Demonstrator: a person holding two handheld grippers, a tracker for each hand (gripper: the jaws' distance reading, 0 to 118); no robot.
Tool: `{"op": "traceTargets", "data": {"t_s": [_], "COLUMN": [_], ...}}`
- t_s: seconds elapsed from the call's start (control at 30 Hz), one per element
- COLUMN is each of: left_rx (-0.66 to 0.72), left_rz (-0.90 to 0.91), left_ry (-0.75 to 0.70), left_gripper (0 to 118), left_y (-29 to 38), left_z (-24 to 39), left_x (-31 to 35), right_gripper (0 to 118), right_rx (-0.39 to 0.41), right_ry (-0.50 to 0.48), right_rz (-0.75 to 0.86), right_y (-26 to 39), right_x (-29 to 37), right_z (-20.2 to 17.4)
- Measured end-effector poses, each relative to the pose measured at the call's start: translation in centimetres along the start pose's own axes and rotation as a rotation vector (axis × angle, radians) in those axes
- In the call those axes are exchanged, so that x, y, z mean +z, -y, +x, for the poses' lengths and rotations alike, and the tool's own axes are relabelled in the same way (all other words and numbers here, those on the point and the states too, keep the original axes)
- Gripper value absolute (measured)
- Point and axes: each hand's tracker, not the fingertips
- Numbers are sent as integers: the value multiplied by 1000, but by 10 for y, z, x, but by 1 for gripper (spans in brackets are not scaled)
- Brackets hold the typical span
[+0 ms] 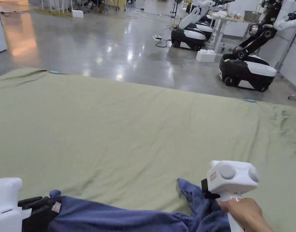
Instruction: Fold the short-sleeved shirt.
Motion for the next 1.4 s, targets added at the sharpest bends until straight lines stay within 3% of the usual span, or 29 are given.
{"op": "traceTargets", "data": {"t_s": [0.1,0.23,0.33,0.43,0.53,0.8,0.9,1.07,1.13,1.3,1.4], "left_rx": [12,30,43,45,45,78,73,36,37,-12,2], "left_rz": [10,53,89,125,167,260,282,276,284,359,397], "left_ry": [18,49,76,80,84,89,98,121,127,29,41], "left_gripper": [2,2,2,2,2,2,2,2,2,2,2], "left_y": [-10,-25,-40,-60,-85,-157,-188,-261,-293,-372,-418], "left_z": [-1,0,-2,-7,-13,-32,-30,-12,-9,3,2], "left_x": [1,12,22,32,42,62,60,44,38,26,18], "right_gripper": [6,6,6,6,6,5,5,5,5,5,5], "right_rx": [-2,-21,-69,-55,-81,-207,-205,-222,-205,-264,-261], "right_ry": [-115,-149,-237,-212,-267,-252,-253,-230,-173,-179,-159], "right_rz": [33,178,295,382,483,700,734,802,833,874,909], "right_y": [7,15,23,28,31,25,7,-49,-75,-129,-181], "right_x": [35,88,134,180,229,325,344,381,396,435,444], "right_z": [10,15,19,21,28,53,53,49,43,29,43]}}
